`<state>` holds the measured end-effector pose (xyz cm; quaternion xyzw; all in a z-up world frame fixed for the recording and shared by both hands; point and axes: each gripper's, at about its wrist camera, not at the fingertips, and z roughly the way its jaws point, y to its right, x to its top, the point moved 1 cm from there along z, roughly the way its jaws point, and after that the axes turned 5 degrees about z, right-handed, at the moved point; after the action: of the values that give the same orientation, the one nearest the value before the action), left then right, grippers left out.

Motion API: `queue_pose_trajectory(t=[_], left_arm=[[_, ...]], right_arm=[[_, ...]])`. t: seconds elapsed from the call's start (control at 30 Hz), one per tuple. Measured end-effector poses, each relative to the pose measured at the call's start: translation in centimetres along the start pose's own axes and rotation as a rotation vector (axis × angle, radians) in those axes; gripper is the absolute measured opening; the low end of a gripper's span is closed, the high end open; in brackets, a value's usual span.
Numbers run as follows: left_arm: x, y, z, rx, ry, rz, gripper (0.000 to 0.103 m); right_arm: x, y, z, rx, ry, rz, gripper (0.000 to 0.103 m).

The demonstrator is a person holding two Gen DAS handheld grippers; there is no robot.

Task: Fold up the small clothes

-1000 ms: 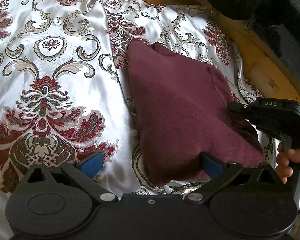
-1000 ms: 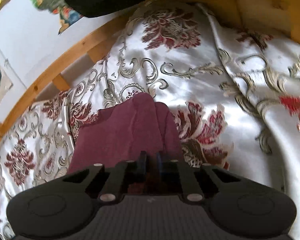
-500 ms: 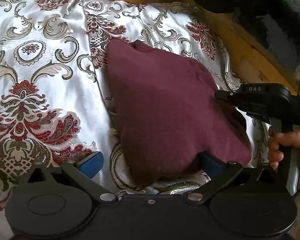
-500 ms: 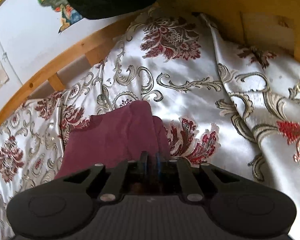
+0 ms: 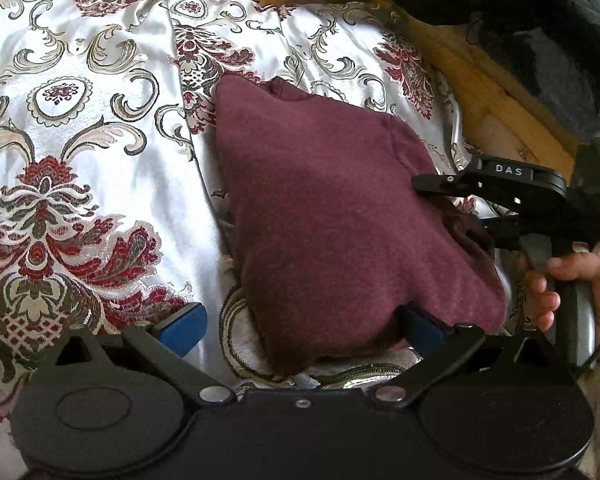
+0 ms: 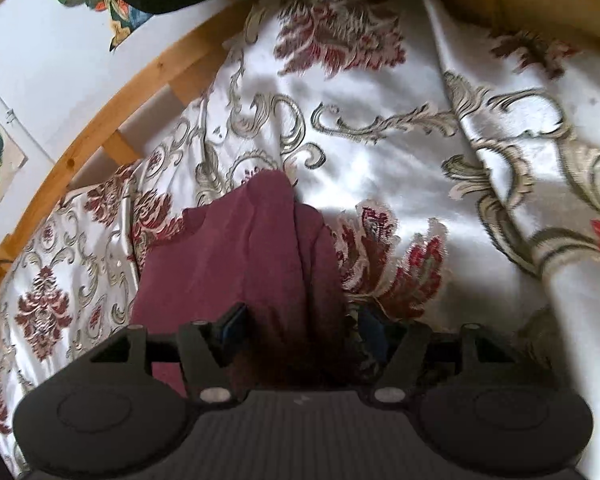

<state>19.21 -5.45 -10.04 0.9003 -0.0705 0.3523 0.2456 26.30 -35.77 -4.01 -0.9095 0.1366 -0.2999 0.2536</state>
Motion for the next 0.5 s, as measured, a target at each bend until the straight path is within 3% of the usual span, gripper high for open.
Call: queue_pose_trajectory(t=[0.1, 0.33, 0.5], left_arm=[[0.1, 0.1, -0.2, 0.001, 0.019, -0.005, 0.102], [0.6, -0.1, -1.3, -0.026, 0.122, -0.041, 0.102], [1.6, -0.8, -1.3, -0.066, 0.172, -0.082, 0.102]], right_arm=[[0.1, 0.3, 0.3, 0.024, -0.011, 0.016, 0.069], [-0.6, -0.5, 0.9, 0.075, -0.049, 0.031, 0.089], [-0.8, -0.9, 0.9, 0.047, -0.034, 0.002, 0.085]])
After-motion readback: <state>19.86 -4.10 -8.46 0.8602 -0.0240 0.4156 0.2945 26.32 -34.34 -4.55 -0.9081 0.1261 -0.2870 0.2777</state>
